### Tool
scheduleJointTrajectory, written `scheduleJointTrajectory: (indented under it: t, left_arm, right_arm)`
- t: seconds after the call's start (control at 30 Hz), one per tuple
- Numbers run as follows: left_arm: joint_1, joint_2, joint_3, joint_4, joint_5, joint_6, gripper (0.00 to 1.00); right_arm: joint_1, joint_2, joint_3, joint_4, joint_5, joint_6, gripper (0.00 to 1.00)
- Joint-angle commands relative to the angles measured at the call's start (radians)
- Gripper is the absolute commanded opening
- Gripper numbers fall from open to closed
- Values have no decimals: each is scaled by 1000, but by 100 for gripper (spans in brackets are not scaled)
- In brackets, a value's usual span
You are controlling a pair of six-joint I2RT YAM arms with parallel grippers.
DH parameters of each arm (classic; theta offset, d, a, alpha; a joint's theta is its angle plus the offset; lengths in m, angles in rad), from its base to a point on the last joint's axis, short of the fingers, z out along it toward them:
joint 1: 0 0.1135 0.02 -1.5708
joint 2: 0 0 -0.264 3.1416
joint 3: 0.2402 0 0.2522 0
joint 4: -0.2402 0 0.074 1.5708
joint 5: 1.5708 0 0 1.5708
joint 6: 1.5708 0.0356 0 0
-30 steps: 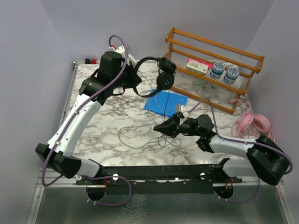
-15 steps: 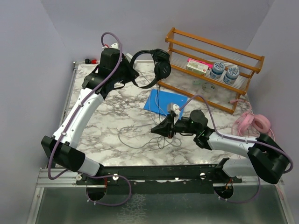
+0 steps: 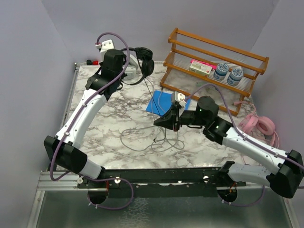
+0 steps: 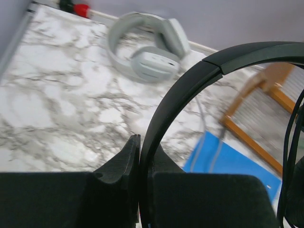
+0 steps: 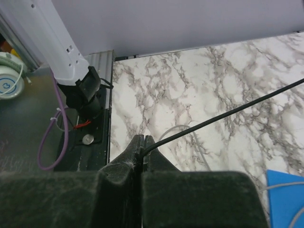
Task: Wrap the headphones
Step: Wrap the headphones cable around the headphones.
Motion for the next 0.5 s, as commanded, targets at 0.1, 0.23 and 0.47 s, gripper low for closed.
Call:
scheduleJointTrajectory:
  t: [0.1,0.23,0.47]
  left_arm:
    - [-11,-40,-149,209,-469,242,0]
    - [-57,-95,-277,314,-470,370,0]
    - [-145,-179,-492,447,-437,680,0]
  right_arm:
    - [13,5,261,-524,176,-182,1]
    - [13,24,342,-558,326,-213,1]
    - [13,85,453,-550,515,-246,1]
